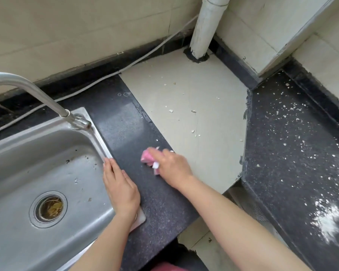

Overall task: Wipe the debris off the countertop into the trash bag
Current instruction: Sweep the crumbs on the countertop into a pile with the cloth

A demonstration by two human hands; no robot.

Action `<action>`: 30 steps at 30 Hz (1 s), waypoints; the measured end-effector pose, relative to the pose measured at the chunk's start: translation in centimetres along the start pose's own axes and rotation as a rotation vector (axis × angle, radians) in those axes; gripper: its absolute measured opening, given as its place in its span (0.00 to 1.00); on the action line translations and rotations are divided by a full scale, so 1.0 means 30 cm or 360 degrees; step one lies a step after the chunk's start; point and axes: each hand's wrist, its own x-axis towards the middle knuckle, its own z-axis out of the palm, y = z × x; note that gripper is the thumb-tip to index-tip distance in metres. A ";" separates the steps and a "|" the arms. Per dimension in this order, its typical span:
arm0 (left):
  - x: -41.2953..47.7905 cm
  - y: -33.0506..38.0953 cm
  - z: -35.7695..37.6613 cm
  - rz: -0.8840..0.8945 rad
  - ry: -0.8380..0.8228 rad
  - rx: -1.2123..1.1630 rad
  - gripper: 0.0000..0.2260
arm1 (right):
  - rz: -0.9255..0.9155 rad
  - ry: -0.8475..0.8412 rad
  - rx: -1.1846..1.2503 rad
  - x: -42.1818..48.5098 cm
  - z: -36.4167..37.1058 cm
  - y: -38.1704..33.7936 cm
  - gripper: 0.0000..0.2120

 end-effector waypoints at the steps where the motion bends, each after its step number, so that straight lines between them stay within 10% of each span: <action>1: -0.003 0.006 -0.003 0.0018 -0.0002 0.0002 0.23 | 0.0139 0.0010 -0.0038 0.015 -0.020 0.052 0.28; 9: 0.012 0.016 -0.009 -0.0006 -0.0054 0.0040 0.23 | 0.1049 0.0242 -0.0020 0.101 -0.166 0.335 0.28; 19: 0.232 0.074 -0.013 -0.0119 0.0097 0.0128 0.23 | -0.0362 0.0084 -0.0160 0.194 -0.005 0.009 0.33; 30: 0.348 0.084 0.006 0.0257 -0.0061 0.0544 0.23 | 0.0651 0.0308 0.0162 0.346 -0.201 0.322 0.25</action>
